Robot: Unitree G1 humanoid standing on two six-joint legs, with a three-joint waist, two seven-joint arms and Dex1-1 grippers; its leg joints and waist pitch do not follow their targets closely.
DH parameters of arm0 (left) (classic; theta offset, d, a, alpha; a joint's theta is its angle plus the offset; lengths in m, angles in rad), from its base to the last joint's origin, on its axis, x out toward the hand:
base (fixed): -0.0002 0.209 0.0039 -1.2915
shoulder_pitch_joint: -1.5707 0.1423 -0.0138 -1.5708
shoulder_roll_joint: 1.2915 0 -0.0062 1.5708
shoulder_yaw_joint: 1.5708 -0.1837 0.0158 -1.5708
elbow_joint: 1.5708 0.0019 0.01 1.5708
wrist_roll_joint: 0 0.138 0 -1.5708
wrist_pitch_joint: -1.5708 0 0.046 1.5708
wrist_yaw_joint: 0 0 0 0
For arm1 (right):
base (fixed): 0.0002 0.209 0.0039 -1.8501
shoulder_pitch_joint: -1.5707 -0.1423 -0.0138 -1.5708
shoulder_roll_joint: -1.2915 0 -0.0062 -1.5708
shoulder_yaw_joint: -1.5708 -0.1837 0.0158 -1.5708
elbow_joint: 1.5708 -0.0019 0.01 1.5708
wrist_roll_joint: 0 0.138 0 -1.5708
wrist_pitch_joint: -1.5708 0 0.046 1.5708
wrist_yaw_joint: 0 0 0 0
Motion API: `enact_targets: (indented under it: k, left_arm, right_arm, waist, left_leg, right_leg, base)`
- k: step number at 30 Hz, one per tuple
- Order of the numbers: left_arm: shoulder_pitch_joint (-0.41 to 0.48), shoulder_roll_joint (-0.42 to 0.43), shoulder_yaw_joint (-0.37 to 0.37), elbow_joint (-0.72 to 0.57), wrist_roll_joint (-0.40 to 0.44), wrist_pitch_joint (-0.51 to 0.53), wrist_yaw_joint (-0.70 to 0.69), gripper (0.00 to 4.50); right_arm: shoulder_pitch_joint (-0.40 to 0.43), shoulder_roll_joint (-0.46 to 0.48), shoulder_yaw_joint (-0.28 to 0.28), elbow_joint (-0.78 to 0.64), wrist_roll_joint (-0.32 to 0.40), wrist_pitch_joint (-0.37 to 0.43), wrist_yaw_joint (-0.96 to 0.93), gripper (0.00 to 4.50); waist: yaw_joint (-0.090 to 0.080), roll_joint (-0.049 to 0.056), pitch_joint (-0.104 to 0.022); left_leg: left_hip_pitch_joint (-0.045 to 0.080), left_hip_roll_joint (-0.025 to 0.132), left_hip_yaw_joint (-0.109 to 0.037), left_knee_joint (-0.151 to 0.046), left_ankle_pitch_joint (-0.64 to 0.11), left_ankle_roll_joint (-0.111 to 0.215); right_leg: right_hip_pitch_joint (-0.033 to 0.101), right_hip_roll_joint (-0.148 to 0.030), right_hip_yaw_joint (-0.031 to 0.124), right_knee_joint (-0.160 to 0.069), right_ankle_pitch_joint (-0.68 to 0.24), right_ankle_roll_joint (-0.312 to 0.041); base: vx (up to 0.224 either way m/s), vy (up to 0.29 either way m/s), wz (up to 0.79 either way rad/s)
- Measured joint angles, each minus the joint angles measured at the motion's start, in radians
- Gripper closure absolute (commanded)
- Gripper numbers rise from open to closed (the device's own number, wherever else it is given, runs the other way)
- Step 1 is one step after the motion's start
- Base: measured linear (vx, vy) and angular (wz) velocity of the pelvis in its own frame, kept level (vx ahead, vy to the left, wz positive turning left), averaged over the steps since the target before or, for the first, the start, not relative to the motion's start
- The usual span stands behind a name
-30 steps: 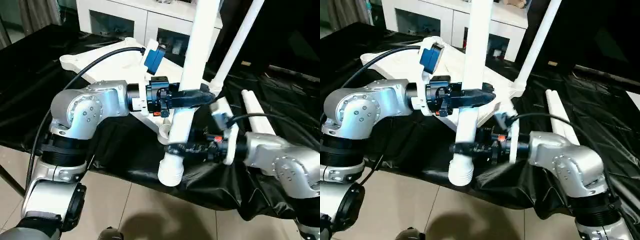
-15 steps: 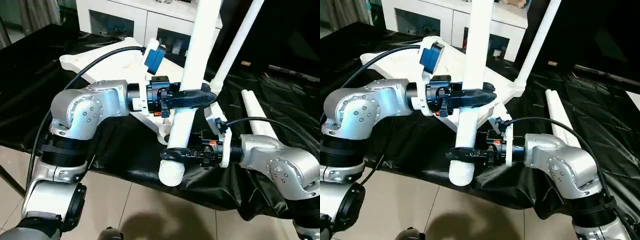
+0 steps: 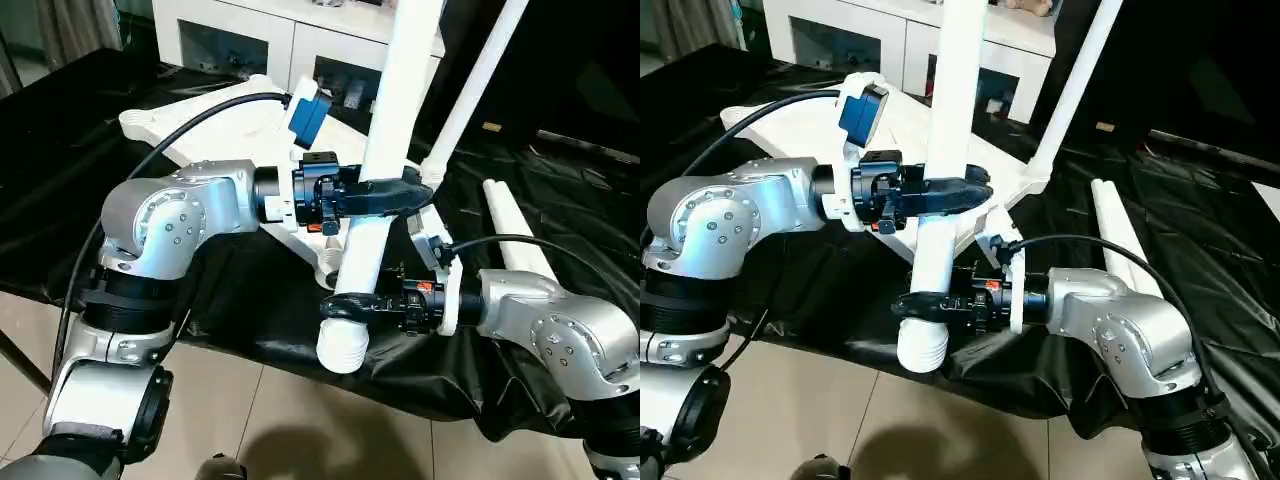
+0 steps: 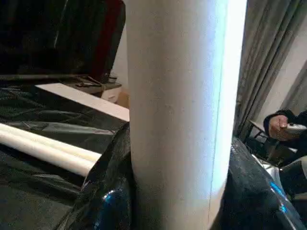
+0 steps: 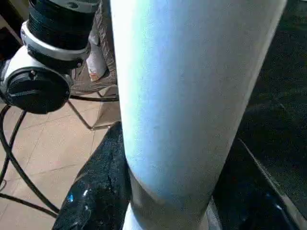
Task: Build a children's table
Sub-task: Pick table leg
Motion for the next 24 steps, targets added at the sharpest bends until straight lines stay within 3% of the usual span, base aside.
enact_targets:
  k: [3, 7, 12, 15, 18, 19, 21, 23, 24]
  left_arm:
    - [0.0, -0.024, 0.032, 0.022, -0.009, 0.002, 0.018, 1.94]
    - [0.0, -0.081, 0.098, 0.025, -0.01, -0.077, 0.08, 1.63]
    - [-0.002, -0.248, 0.284, 0.062, -0.077, -0.239, 0.305, 1.62]
    - [-0.009, -0.288, 0.384, 0.105, -0.131, -0.286, 0.405, 1.62]
    - [-0.017, -0.282, 0.43, 0.141, -0.153, -0.303, 0.425, 1.62]
    - [-0.017, -0.261, 0.417, 0.154, -0.126, -0.305, 0.422, 1.62]
    - [-0.016, -0.182, 0.324, 0.189, 0.016, -0.349, 0.408, 1.62]
    - [-0.021, -0.053, 0.105, 0.245, 0.252, -0.412, 0.386, 1.62]
    - [-0.021, -0.037, 0.056, 0.272, 0.314, -0.424, 0.384, 1.62]
  right_arm:
    - [0.007, 0.016, -0.002, 0.009, 0.0, -0.002, -0.003, 2.66]
    - [0.016, 0.053, -0.037, 0.009, 0.017, -0.005, -0.033, 2.66]
    - [0.02, 0.117, -0.134, 0.01, 0.083, -0.023, -0.094, 2.66]
    - [0.033, 0.13, -0.179, 0.009, 0.1, -0.041, -0.127, 2.66]
    - [0.045, 0.149, -0.217, 0.011, 0.071, -0.076, -0.202, 2.66]
    - [0.045, 0.152, -0.224, 0.015, 0.043, -0.097, -0.236, 2.66]
    - [0.045, 0.147, -0.236, 0.041, -0.034, -0.144, -0.31, 2.66]
    - [0.045, 0.132, -0.241, 0.096, -0.128, -0.195, -0.4, 2.66]
    - [0.047, 0.13, -0.253, 0.115, -0.15, -0.205, -0.424, 2.66]
  waist:
    - [-0.001, 0.0, 0.0]
    - [-0.001, 0.0, 0.0]
    - [0.001, 0.0, 0.0]
    - [0.001, 0.0, 0.0]
    - [0.0, -0.001, -0.001]
    - [0.0, -0.001, -0.001]
    - [0.001, -0.002, -0.002]
    - [0.002, -0.003, -0.003]
    - [0.002, -0.003, -0.002]
  left_leg:
    - [0.0, 0.0, 0.0, 0.0, 0.0, 0.0]
    - [0.0, 0.0, 0.0, 0.0, 0.0, 0.0]
    - [0.0, 0.0, 0.0, 0.001, 0.0, 0.0]
    - [0.0, 0.0, -0.001, 0.001, 0.0, 0.0]
    - [0.0, 0.0, -0.001, 0.001, 0.0, 0.0]
    - [0.0, 0.0, -0.001, 0.001, 0.0, 0.0]
    - [-0.001, 0.0, -0.002, 0.0, 0.0, 0.0]
    - [-0.001, -0.001, -0.002, 0.0, 0.0, 0.0]
    - [-0.002, -0.001, -0.002, 0.0, 0.0, 0.0]
  right_leg:
    - [0.0, 0.0, 0.0, 0.0, 0.0, 0.0]
    - [0.0, 0.0, 0.0, 0.0, 0.0, 0.0]
    - [0.001, 0.0, 0.0, 0.0, 0.001, -0.001]
    - [0.001, 0.0, -0.001, 0.0, 0.002, 0.0]
    - [0.0, 0.0, -0.001, 0.0, 0.002, 0.0]
    - [0.0, 0.0, -0.001, 0.0, 0.001, 0.001]
    - [0.001, 0.0, -0.002, -0.002, 0.002, 0.002]
    - [0.002, 0.0, -0.001, -0.004, 0.001, 0.006]
    - [0.001, 0.0, 0.0, -0.006, 0.001, 0.007]
  base:
    - [0.0, 0.0, 0.0]
    - [0.0, 0.0, 0.0]
    - [0.0, 0.0, 0.0]
    - [0.0, 0.0, 0.0]
    - [0.0, 0.0, 0.0]
    - [0.0, 0.0, 0.0]
    - [0.0, 0.0, 0.0]
    - [0.0, 0.0, 0.0]
    - [0.0, 0.0, 0.0]
